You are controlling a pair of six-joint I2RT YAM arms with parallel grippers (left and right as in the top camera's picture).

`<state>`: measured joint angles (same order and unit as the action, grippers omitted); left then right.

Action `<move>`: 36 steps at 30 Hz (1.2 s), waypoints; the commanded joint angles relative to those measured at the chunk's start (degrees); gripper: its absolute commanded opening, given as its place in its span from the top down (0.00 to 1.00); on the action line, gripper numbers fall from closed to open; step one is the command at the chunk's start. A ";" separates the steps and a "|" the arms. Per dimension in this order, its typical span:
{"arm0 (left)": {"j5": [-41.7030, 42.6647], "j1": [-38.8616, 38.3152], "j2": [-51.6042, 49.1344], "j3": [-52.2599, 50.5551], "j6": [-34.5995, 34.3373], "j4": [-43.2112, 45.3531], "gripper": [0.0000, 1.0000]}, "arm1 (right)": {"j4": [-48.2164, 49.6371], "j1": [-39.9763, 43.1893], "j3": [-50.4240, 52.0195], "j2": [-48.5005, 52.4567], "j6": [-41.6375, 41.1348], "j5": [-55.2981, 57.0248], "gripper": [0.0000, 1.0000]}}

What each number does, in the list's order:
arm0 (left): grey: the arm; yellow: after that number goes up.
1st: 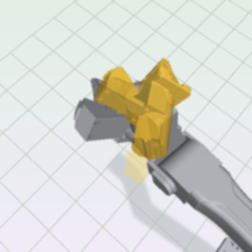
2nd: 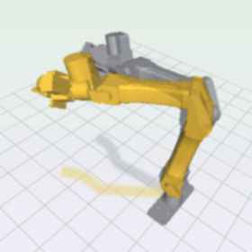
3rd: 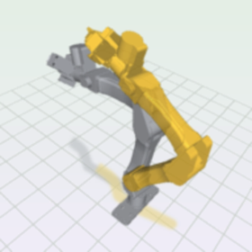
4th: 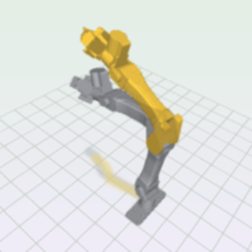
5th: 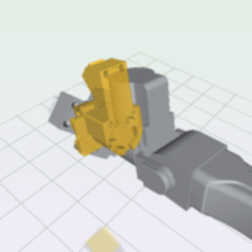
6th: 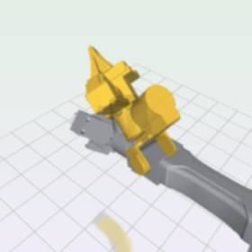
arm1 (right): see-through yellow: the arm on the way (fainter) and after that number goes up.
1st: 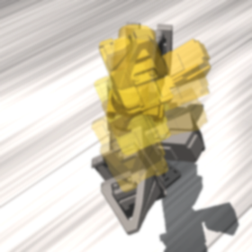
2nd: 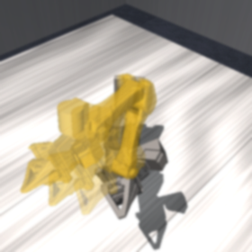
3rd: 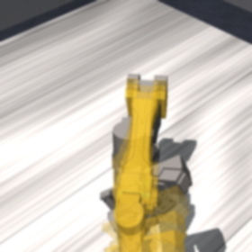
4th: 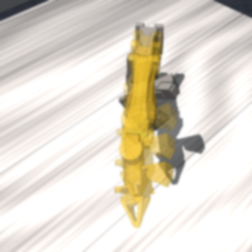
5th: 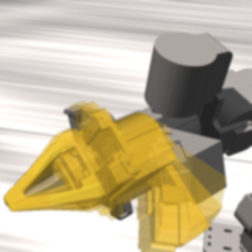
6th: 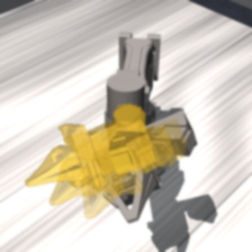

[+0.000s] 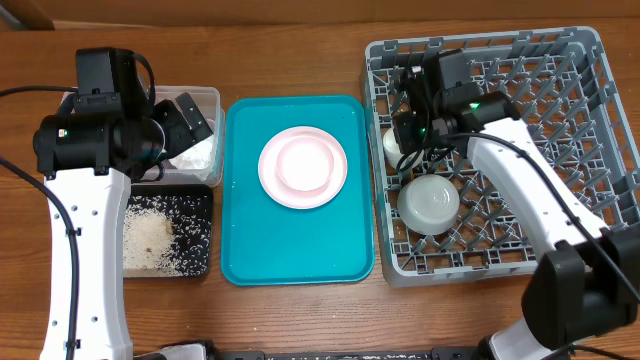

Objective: Sort waste into correct bins and load items into the dishwasher
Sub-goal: 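Open the right gripper and withdraw it from the cup in the rack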

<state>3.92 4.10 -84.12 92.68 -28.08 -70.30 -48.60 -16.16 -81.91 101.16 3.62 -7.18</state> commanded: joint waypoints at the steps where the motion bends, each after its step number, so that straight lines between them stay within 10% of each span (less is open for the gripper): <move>1: 0.15 -0.52 0.48 1.14 1.07 0.04 0.00 | 0.35 0.15 0.96 2.45 -0.70 8.79 0.92; 8: 0.13 -0.52 0.48 1.14 1.07 0.04 0.00 | -1.11 0.15 -0.68 2.36 -5.20 19.87 0.92; 36: 0.13 -0.52 0.48 1.14 1.07 0.04 0.00 | -15.52 -9.86 -3.58 0.61 -10.29 -3.48 0.76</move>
<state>3.92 4.10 -84.12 92.68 -28.08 -70.32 -65.12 -24.25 -87.48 102.80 -5.19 -10.37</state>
